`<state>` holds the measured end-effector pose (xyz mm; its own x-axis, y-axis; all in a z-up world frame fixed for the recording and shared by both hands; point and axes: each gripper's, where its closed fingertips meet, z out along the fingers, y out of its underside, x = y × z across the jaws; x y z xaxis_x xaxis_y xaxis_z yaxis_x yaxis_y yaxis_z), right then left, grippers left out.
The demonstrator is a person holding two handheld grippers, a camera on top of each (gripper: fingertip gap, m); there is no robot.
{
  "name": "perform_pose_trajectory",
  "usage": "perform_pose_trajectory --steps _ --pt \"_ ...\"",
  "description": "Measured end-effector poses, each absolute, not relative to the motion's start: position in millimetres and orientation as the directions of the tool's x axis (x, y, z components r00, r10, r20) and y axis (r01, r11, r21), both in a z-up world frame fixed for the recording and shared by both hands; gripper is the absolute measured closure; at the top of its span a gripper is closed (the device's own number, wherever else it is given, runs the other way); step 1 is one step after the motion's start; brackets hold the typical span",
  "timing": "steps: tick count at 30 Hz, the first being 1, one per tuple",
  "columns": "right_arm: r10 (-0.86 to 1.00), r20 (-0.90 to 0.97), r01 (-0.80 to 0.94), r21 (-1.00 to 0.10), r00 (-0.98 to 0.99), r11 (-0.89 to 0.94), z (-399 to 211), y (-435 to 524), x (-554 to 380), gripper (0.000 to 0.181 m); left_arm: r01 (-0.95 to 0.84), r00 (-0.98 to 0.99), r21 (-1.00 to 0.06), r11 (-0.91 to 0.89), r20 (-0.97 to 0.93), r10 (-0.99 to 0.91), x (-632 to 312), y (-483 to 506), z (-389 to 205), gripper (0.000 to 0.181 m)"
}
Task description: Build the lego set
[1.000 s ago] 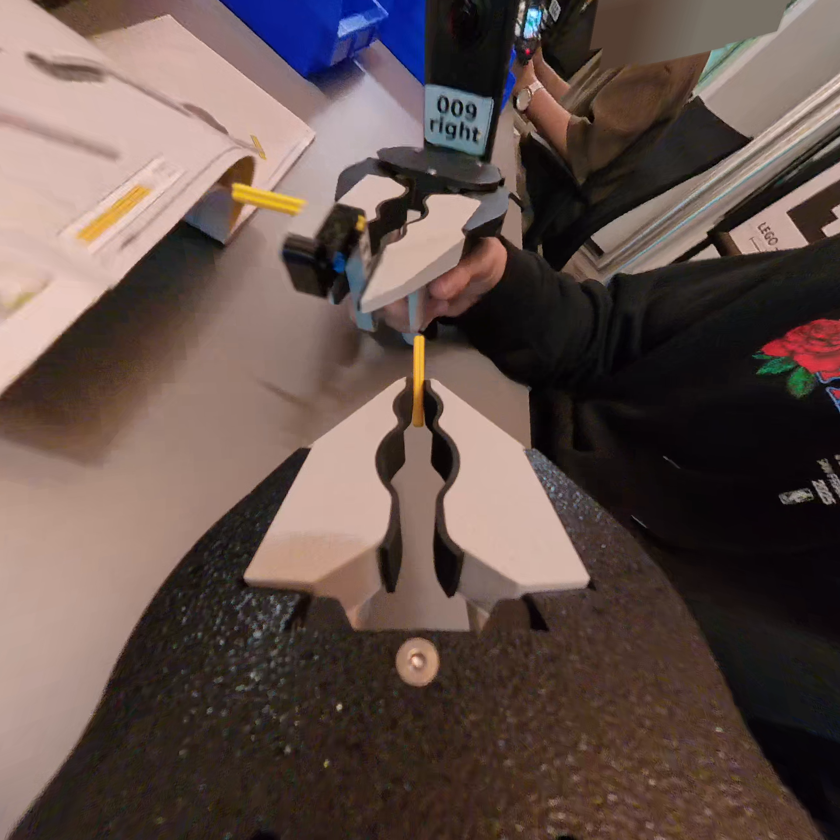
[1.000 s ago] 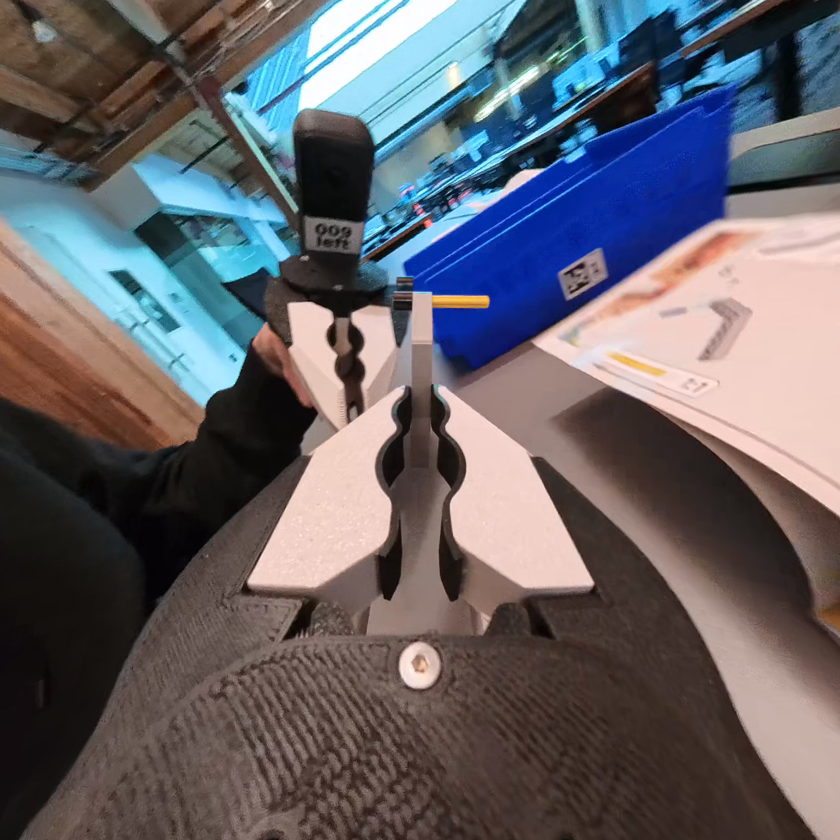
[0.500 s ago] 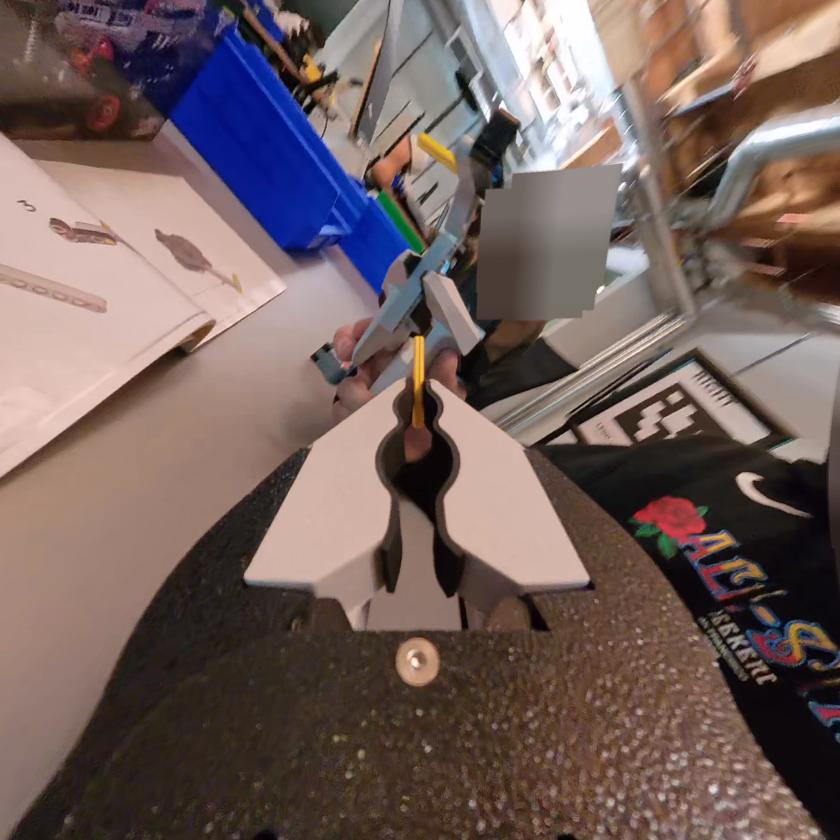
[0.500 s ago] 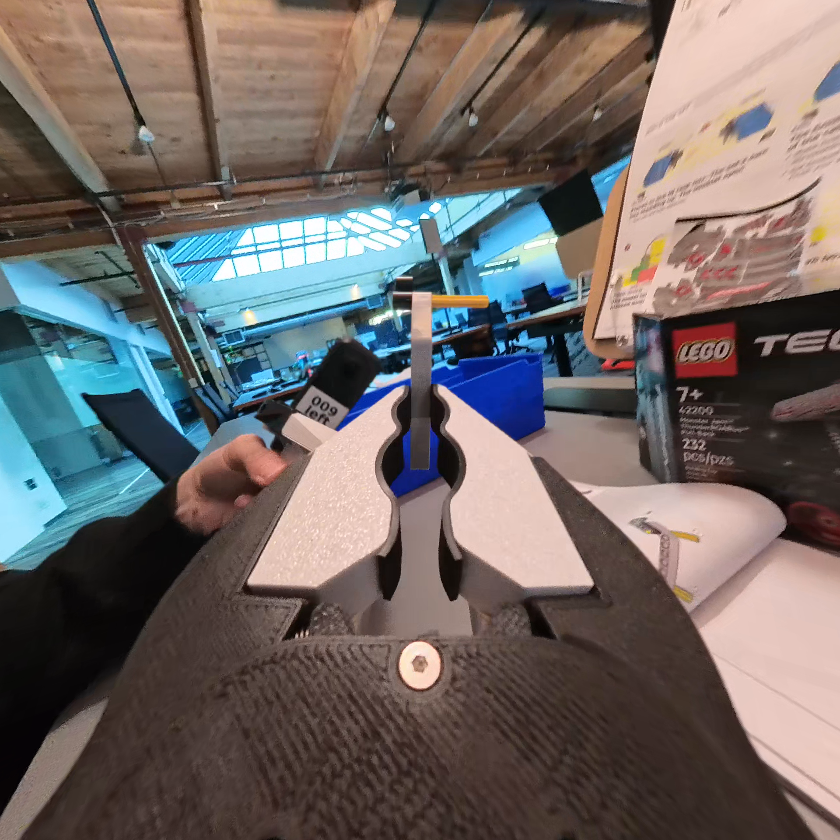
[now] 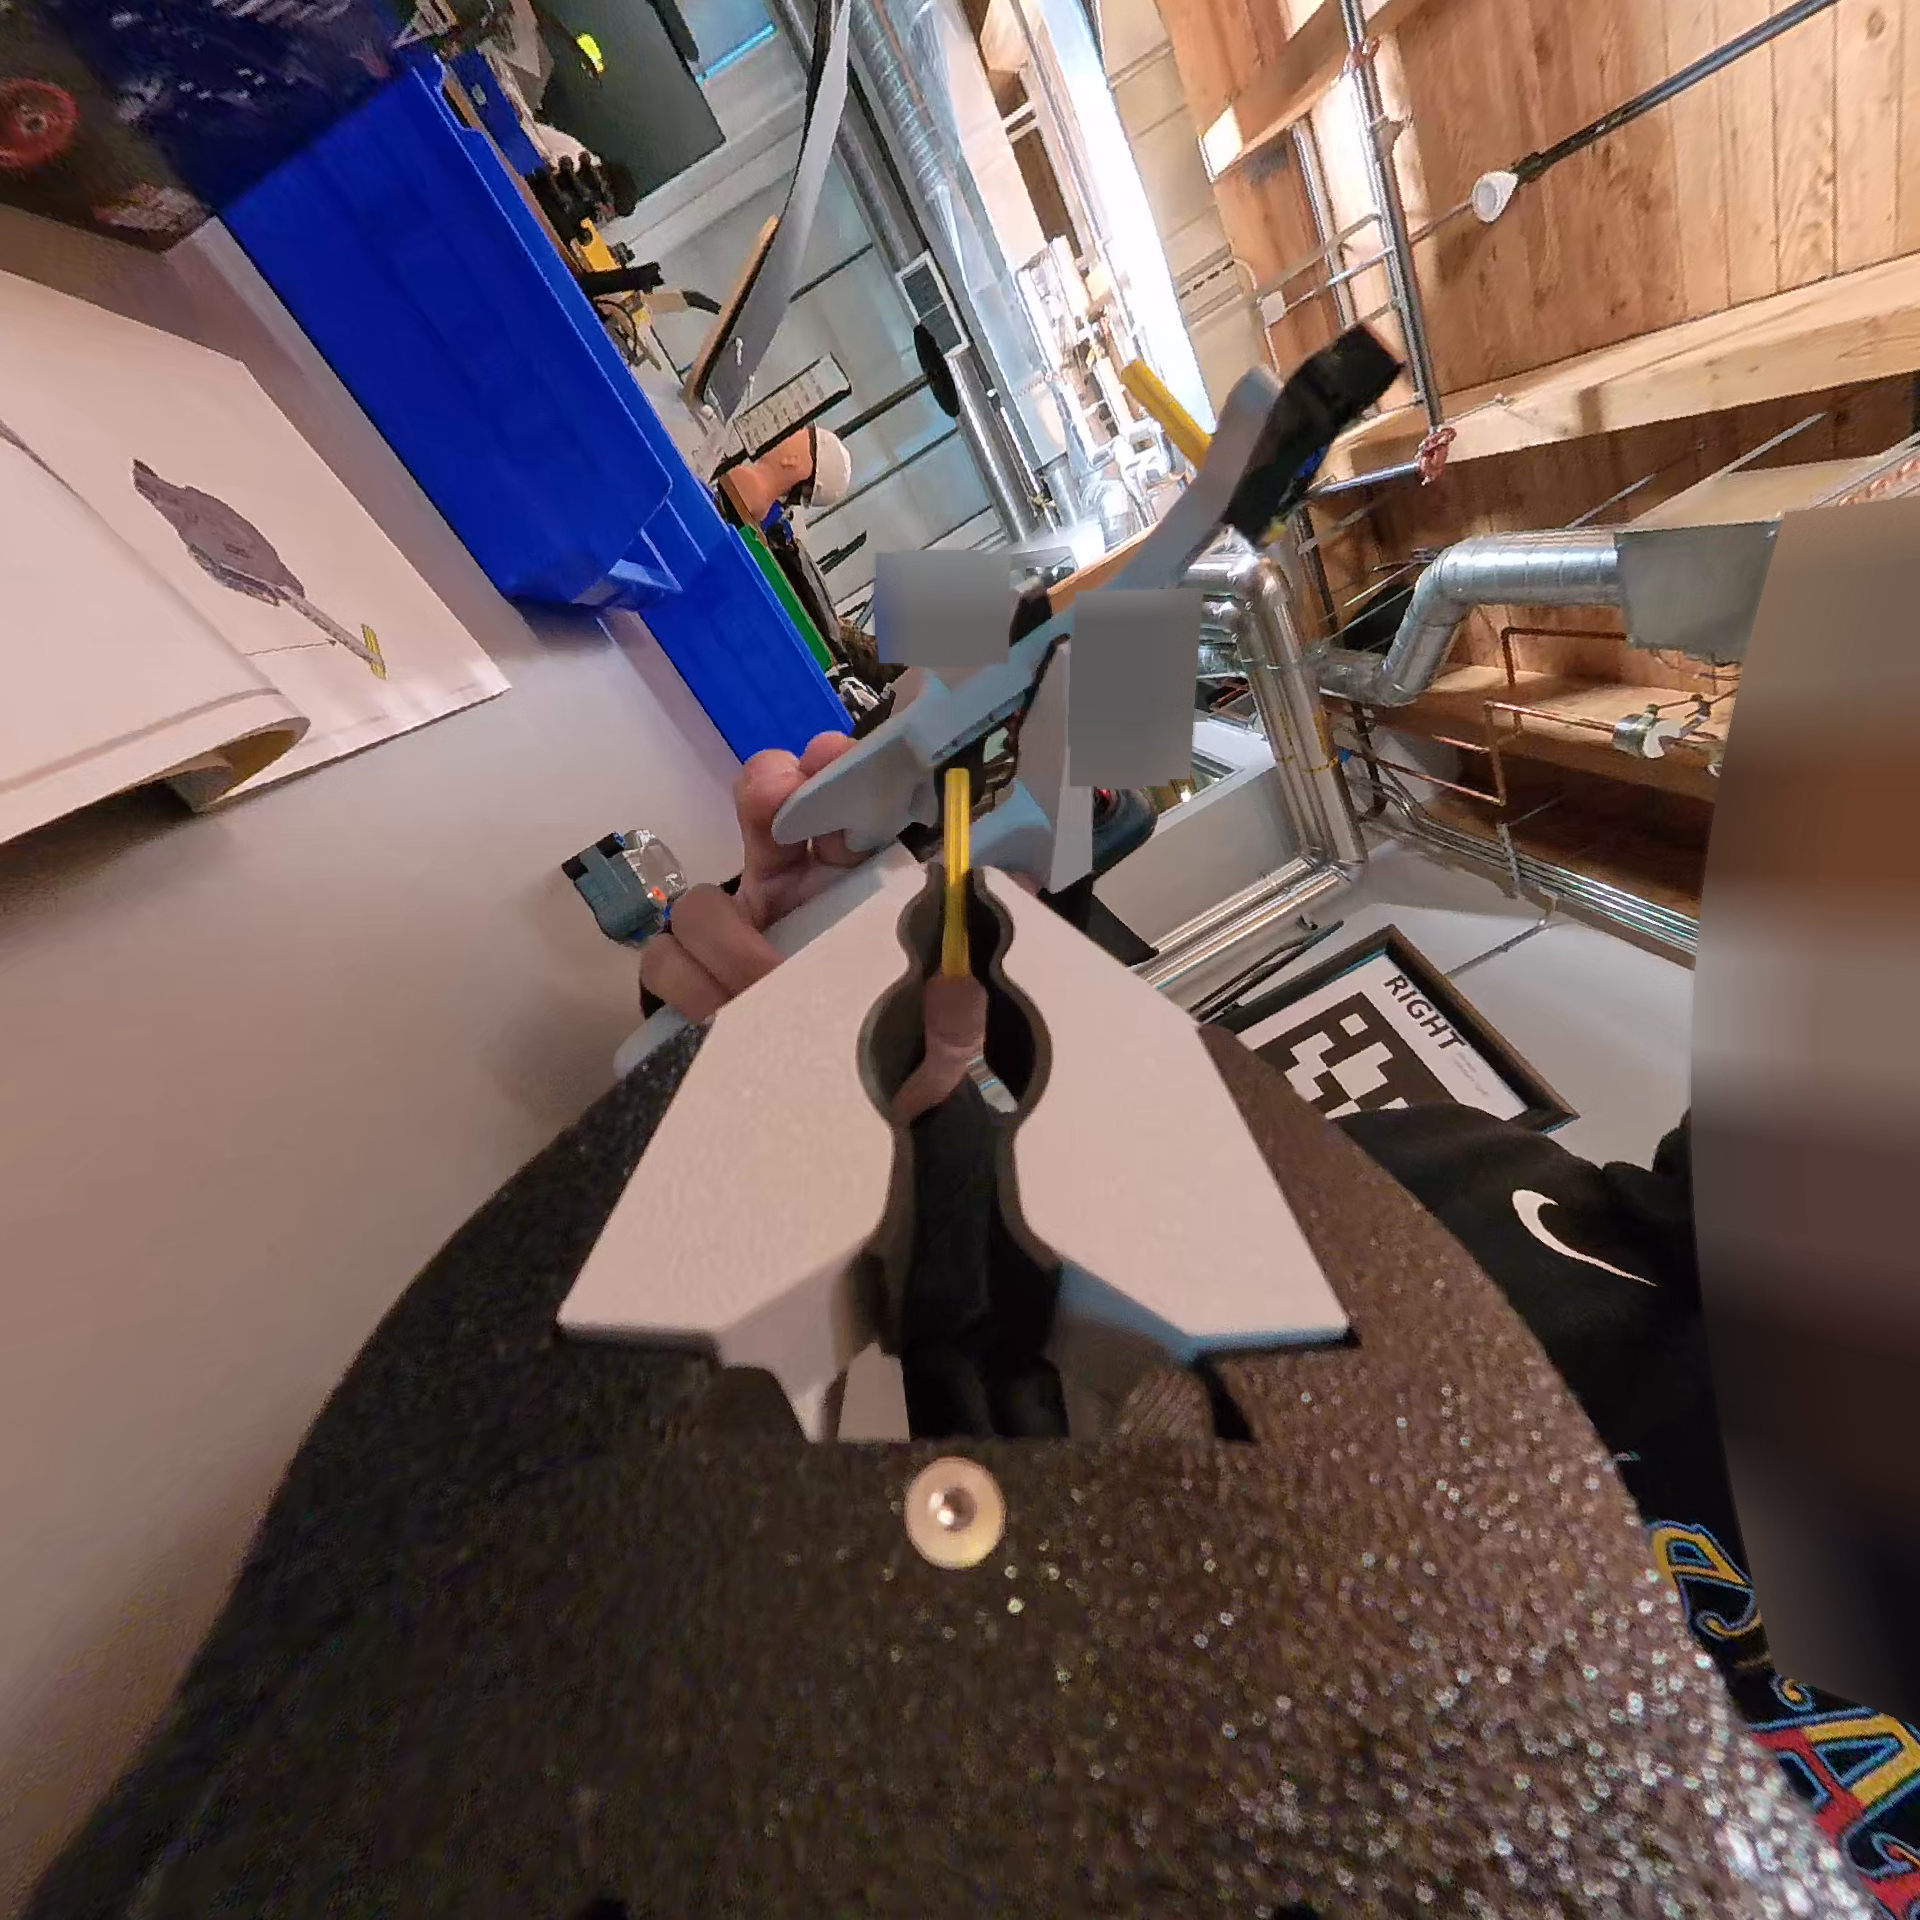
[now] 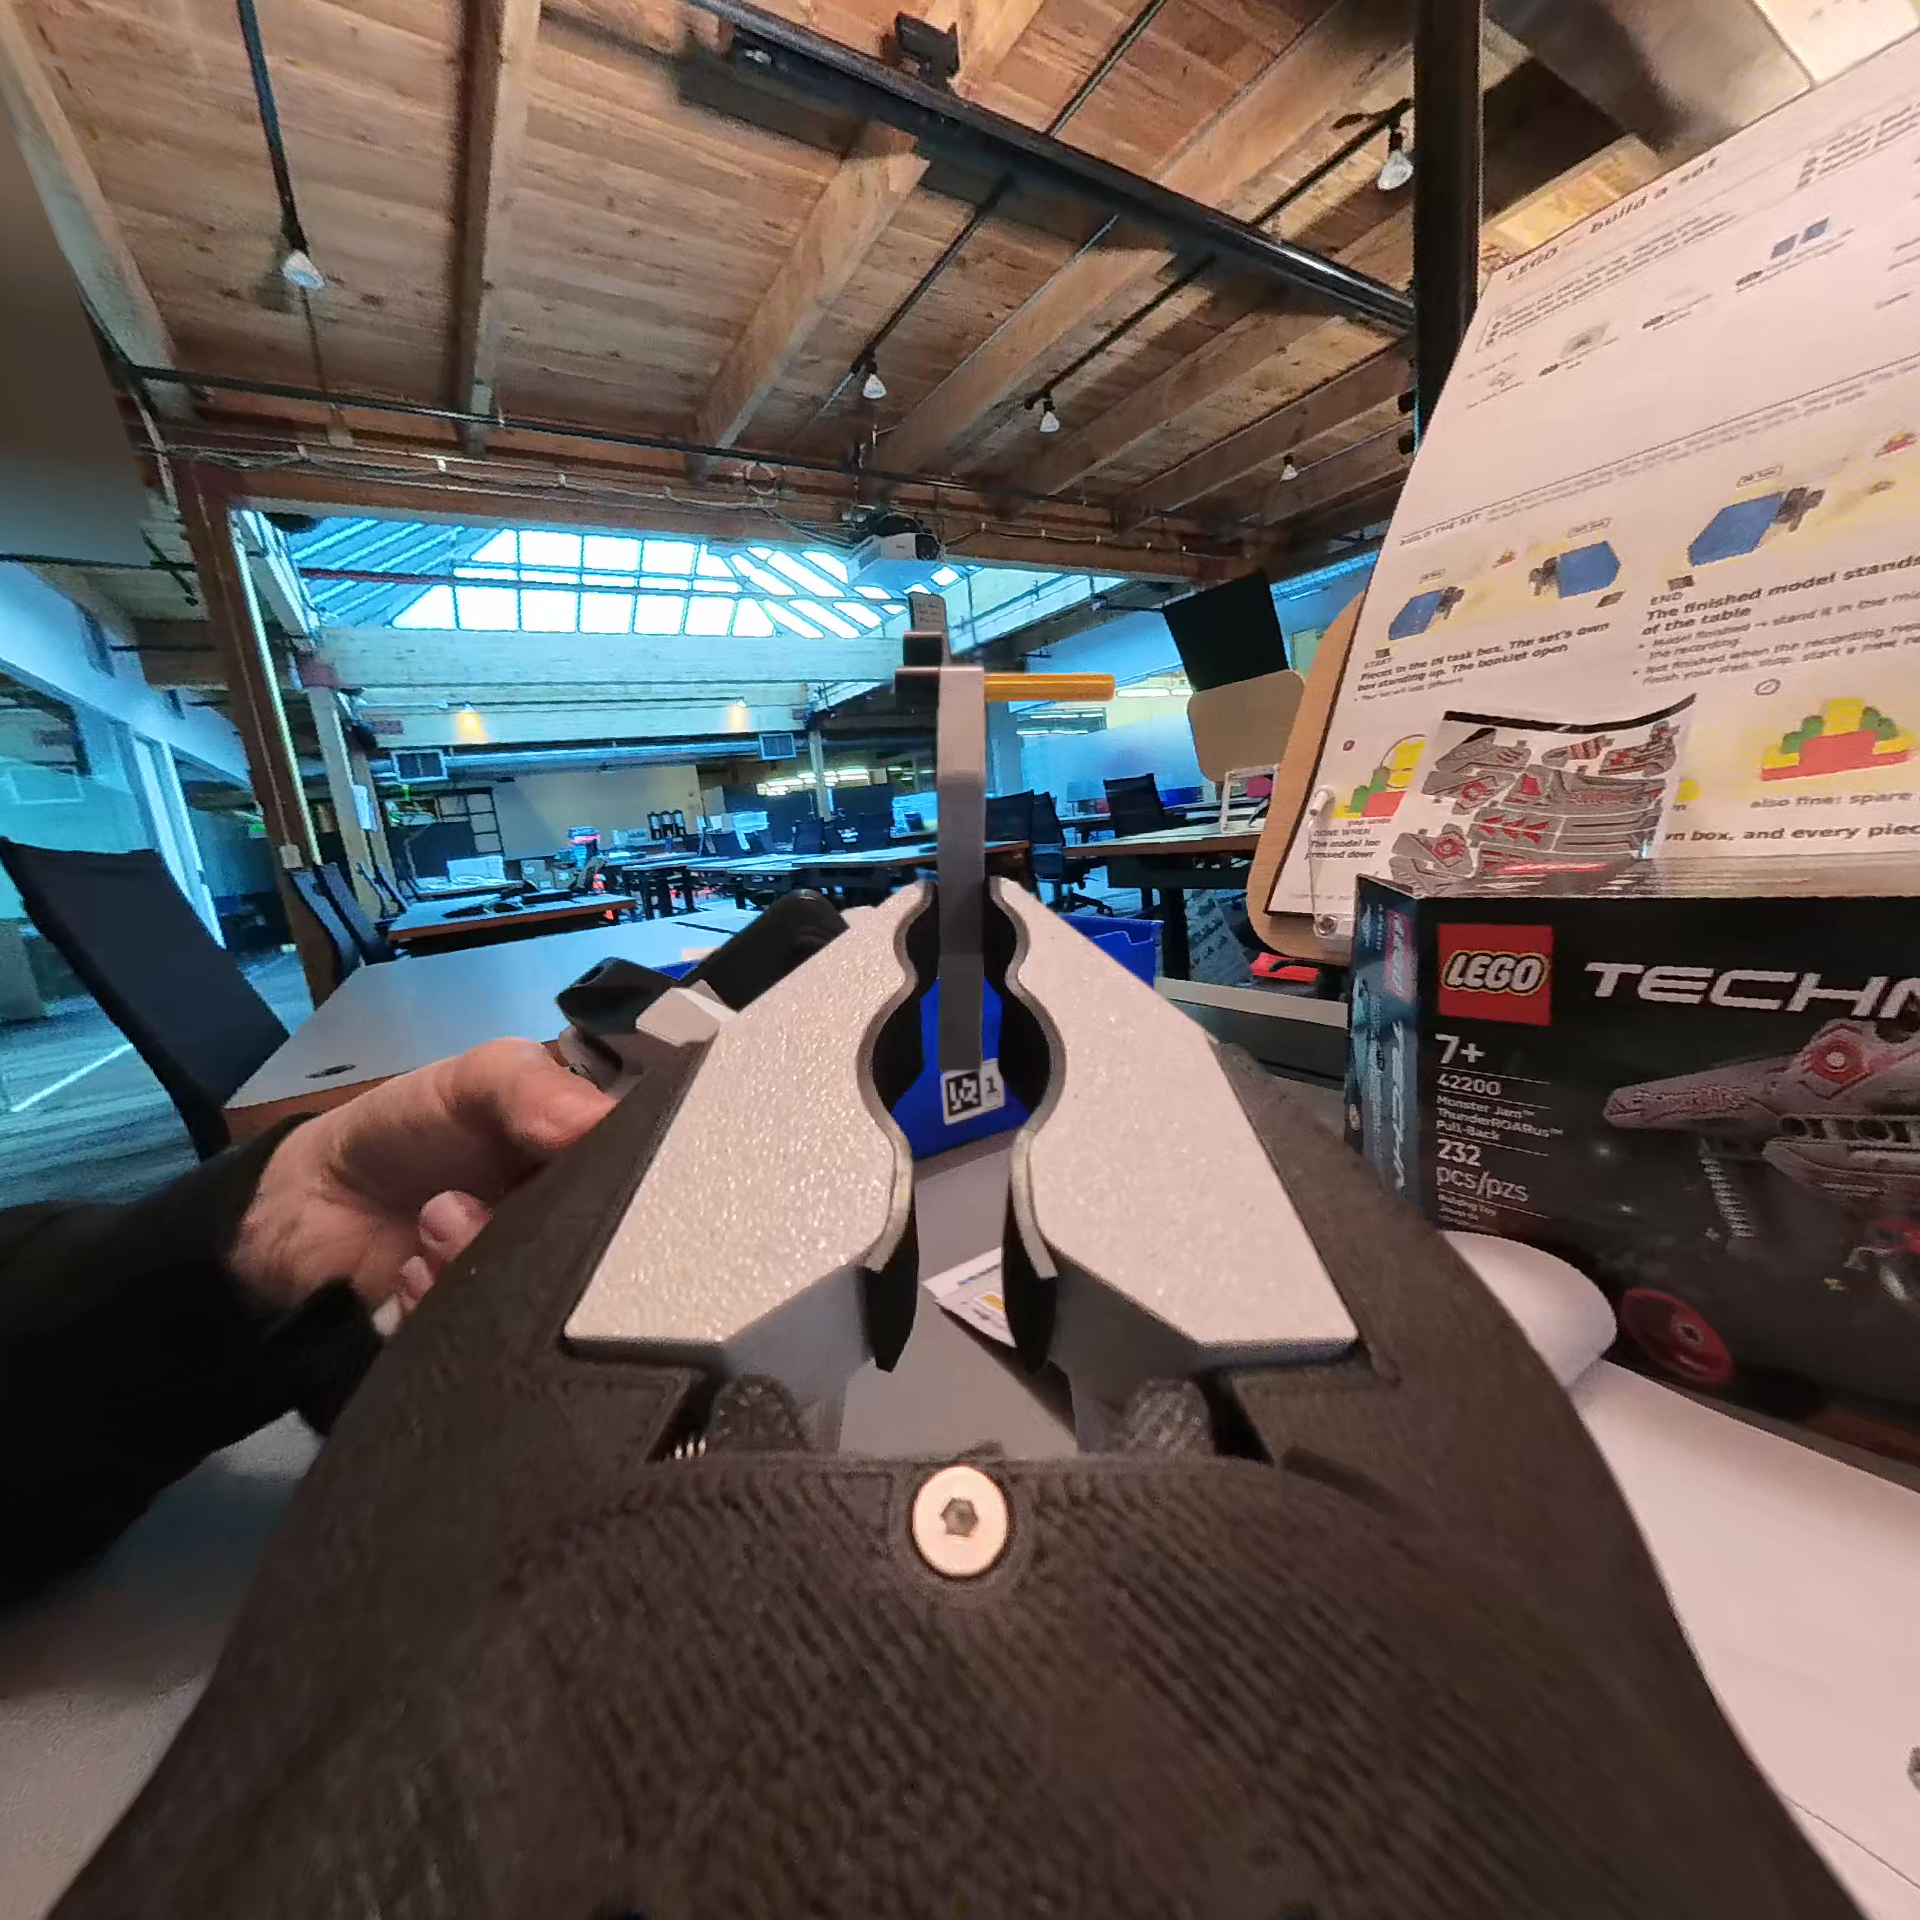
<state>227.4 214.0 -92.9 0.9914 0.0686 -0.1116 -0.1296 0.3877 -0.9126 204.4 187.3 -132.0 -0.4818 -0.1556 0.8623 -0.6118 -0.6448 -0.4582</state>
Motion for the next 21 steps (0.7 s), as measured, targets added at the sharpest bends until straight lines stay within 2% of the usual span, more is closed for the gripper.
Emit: perform_pose_trajectory --steps 10,13,17,21 --pt "0.025 -0.001 -0.010 -0.933 1.000 0.359 -96.1 216.1 224.5 0.175 -0.607 -0.450 -0.409 -0.682 0.884 -0.130 208.6 192.8 -135.2 0.180" --pt "-0.015 0.096 0.095 -0.935 0.995 0.341 -96.8 215.7 223.4 0.175 -0.620 -0.436 -0.357 -0.699 0.897 -0.072 209.9 191.2 -134.9 0.179" --pt "-0.067 0.314 0.320 -0.907 0.947 0.273 -102.5 215.0 221.4 0.175 -0.630 -0.415 -0.296 -0.718 0.910 -0.011 213.0 188.4 -137.6 0.180" --pt "-0.087 0.340 0.351 -0.904 0.936 0.245 -103.3 214.9 224.9 0.175 -0.611 -0.407 -0.267 -0.745 0.913 0.007 216.9 187.7 -136.5 0.180"
